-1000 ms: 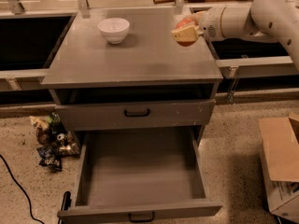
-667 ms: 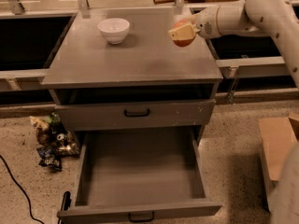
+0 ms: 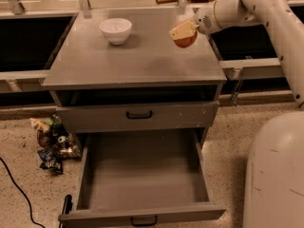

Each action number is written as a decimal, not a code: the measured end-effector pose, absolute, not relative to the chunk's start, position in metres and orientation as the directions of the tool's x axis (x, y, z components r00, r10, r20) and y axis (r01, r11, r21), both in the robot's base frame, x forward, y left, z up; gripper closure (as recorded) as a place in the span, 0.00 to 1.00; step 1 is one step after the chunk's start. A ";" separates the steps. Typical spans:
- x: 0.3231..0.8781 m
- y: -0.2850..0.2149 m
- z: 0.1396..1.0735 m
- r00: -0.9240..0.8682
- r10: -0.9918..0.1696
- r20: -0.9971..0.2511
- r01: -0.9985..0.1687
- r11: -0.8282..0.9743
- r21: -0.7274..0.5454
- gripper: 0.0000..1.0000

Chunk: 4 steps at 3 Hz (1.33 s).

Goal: Pick apple from middle drawer and place on counter

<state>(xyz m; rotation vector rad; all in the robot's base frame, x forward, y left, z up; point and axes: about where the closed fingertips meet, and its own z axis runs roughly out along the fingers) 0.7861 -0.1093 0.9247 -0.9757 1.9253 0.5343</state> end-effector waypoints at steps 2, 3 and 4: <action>0.779 -0.098 0.890 -0.407 -0.472 -0.782 -0.806 0.589 0.065 1.00; 0.782 -0.099 0.879 -0.433 -0.480 -0.763 -0.796 0.602 0.073 1.00; 0.784 -0.100 0.866 -0.459 -0.480 -0.748 -0.785 0.612 0.090 0.81</action>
Offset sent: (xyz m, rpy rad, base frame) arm -0.0120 0.0093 -0.0472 -0.0861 0.2083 0.0104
